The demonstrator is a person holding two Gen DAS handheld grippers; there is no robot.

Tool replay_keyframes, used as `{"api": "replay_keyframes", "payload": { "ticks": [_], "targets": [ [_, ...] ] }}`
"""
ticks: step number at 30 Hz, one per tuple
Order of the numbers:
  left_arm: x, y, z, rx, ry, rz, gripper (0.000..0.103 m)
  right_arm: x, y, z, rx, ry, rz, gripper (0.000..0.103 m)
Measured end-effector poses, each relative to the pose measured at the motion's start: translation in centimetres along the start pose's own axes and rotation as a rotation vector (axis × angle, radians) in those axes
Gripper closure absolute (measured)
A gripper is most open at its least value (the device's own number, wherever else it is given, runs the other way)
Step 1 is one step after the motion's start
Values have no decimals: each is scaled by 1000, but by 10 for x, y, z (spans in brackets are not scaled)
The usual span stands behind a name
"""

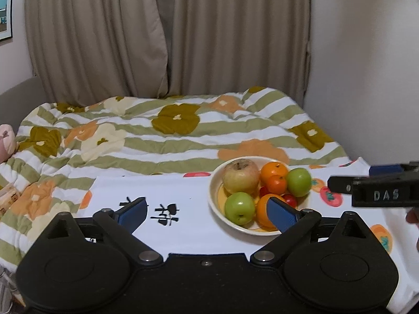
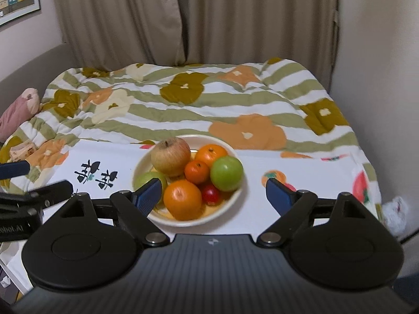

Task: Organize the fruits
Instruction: 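Withdraw both grippers toward the kiwi and the last tangerine, then grasp the small tangerine with the left gripper while the right grasps the kiwi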

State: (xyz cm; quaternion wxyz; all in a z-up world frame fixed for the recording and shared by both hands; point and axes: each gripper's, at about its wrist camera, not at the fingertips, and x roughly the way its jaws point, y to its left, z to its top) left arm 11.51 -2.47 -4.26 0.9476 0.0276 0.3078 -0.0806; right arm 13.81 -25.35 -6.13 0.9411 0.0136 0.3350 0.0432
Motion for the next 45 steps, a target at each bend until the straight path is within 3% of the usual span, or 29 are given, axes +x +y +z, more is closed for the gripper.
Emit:
{"api": "replay_keyframes", "payload": {
  "ticks": [10, 21, 27, 30, 32, 45],
  "targets": [
    [-12, -4, -15, 79, -7, -85, 2, -34, 1, -29, 64, -13, -53, 1],
    [29, -32, -44, 369, 56, -286, 4, -32, -12, -70, 108, 20, -72, 1],
    [64, -49, -61, 464, 136, -370, 14, -14, -18, -91, 126, 45, -82, 1],
    [82, -55, -67, 486, 178, -391, 25, -5, -21, -96, 135, 56, -82, 1],
    [89, -57, -69, 492, 200, -400, 33, 0, -21, -98, 134, 64, -79, 1],
    [117, -64, -76, 466, 298, -447, 50, 27, -12, -103, 75, 113, -6, 4]
  ]
}}
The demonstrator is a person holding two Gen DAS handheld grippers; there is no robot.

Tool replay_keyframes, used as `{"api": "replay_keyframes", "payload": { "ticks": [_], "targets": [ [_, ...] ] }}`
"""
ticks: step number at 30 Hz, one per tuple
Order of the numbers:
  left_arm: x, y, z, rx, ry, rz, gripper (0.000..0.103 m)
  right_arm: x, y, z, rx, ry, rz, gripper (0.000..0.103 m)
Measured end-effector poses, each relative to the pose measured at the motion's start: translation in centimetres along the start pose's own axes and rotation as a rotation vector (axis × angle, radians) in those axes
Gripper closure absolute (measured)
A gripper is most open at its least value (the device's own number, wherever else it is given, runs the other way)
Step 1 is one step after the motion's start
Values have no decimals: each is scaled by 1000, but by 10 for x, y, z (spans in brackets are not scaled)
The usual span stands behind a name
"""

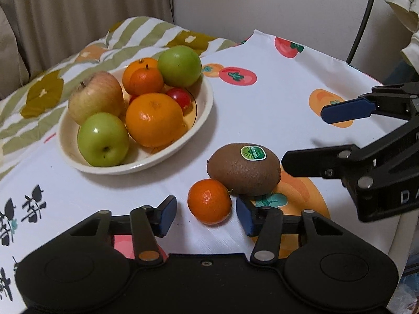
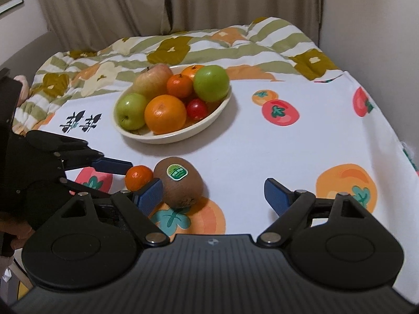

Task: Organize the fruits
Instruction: 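Grasp the small tangerine with the left gripper while the right grasps the kiwi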

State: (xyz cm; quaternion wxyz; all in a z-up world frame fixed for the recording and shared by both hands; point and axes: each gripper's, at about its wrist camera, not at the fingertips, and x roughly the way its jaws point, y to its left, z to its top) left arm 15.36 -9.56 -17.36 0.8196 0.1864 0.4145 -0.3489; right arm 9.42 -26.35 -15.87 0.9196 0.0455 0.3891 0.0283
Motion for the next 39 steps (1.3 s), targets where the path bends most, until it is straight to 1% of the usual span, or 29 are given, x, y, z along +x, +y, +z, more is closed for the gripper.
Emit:
{"api": "replay_keyframes", "payload": {
  "ticks": [5, 10, 12, 14, 19, 20, 21, 22, 29, 39],
  "targets": [
    [2, 2, 0, -18, 5, -19, 64, 8, 2, 1, -5, 21, 17, 4],
    [0, 3, 0, -29, 10, -27, 64, 12, 3, 3, -10, 29, 26, 5],
    [-1, 4, -1, -36, 11, -26, 64, 14, 3, 4, -16, 33, 32, 7],
    [-3, 5, -2, -45, 11, -18, 64, 16, 4, 4, -26, 38, 37, 10],
    [-8, 10, -7, -70, 14, 2, 64, 21, 7, 5, -42, 45, 50, 10],
    [-9, 11, -8, -77, 15, 7, 64, 21, 7, 5, -44, 46, 53, 12],
    [-10, 12, -9, -84, 16, 11, 64, 22, 8, 6, -48, 49, 58, 17],
    [-12, 14, -10, -92, 16, 13, 64, 23, 9, 6, -53, 53, 64, 19],
    [-19, 20, -14, -129, 11, 35, 64, 33, 17, 8, -84, 71, 94, 20],
    [-32, 31, -12, -181, -2, 71, 64, 51, 29, 12, -145, 105, 115, 31]
  ]
}}
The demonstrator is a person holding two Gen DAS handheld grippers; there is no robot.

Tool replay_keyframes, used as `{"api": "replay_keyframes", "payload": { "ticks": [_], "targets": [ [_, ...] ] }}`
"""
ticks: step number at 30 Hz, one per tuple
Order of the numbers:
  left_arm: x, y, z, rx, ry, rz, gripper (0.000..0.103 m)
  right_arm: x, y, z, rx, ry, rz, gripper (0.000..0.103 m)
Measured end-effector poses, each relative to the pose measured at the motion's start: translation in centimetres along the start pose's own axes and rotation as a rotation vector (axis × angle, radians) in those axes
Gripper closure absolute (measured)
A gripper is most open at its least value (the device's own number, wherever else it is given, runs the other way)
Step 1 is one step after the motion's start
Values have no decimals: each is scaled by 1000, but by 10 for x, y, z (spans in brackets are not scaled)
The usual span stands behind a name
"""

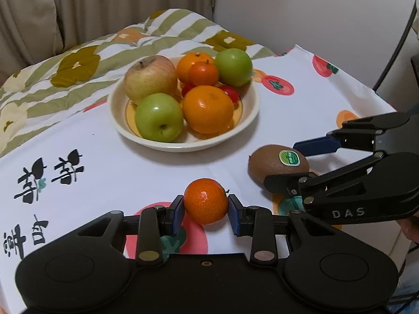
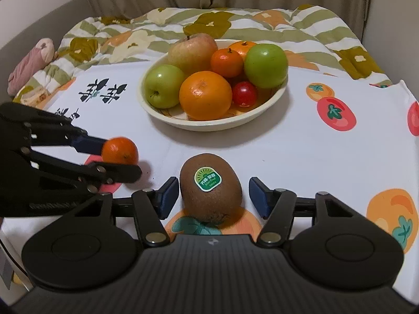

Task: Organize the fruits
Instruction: 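Grasp the small tangerine with the left gripper while the right grasps the kiwi, then carry the tangerine and the kiwi over the duck bowl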

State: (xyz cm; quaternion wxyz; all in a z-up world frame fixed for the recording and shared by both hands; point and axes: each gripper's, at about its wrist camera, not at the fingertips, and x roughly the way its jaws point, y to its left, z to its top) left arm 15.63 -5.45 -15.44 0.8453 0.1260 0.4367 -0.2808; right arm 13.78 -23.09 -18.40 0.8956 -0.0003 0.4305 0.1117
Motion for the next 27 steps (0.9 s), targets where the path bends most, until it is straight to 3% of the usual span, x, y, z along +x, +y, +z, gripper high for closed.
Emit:
{"api": "replay_keyframes", "payload": {
  "ticks": [3, 14, 27],
  "targets": [
    [-5, 4, 2, -23, -8, 9, 64, 2, 2, 1, -21, 10, 9, 36],
    [-20, 11, 13, -91, -35, 30, 64, -3, 7, 13, -62, 2, 16, 40],
    [-31, 15, 66, -188, -119, 59, 64, -37, -19, 77, -55, -78, 66, 40]
  ]
}}
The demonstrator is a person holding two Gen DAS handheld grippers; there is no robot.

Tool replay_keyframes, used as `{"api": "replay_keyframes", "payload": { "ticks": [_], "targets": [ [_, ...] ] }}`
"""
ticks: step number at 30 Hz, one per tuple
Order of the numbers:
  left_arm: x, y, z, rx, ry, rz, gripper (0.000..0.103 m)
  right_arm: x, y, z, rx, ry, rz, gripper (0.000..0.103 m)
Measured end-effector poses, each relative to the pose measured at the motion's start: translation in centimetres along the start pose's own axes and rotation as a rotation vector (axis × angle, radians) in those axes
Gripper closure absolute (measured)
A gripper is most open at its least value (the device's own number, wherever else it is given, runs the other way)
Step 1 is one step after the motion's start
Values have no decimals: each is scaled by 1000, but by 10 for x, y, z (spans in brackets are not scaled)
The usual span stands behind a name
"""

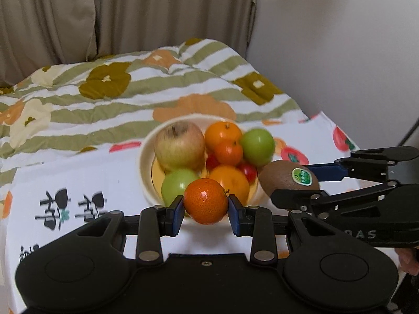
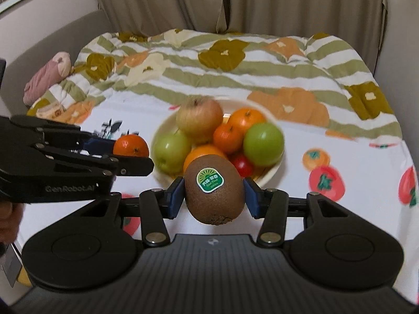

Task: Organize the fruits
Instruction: 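Carry the tangerine and the kiwi over the duck bowl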

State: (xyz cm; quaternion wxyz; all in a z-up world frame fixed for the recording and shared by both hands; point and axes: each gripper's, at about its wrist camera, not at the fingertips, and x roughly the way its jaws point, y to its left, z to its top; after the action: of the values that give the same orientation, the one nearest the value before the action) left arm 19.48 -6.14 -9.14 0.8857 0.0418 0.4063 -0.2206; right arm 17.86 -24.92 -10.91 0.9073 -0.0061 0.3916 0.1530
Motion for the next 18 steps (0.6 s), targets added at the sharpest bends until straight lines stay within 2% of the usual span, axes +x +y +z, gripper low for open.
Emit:
{"api": "replay_keyframes", "payload": {
  "ticks": [9, 18],
  "targets": [
    [24, -9, 36, -32, -19, 45, 64, 7, -37, 48, -18, -30, 16, 40],
    [57, -5, 47, -108, 57, 102, 64, 37, -63, 84, -64, -29, 57, 40]
  ]
}}
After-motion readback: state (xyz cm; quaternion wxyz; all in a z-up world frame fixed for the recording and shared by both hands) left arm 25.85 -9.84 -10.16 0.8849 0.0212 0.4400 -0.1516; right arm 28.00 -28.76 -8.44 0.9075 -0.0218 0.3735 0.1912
